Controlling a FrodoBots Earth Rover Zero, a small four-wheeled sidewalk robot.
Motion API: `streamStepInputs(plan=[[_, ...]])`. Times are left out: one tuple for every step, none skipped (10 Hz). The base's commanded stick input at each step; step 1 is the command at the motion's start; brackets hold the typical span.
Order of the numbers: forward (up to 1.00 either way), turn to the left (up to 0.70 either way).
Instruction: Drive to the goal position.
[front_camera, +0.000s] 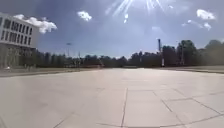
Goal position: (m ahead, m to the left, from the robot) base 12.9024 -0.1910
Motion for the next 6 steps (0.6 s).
streamStepInputs(plan=[[0.7,0.03],[0.7,0.03],[0.7,0.03],[0.7,0.03],[0.7,0.03],[0.7,0.01]])
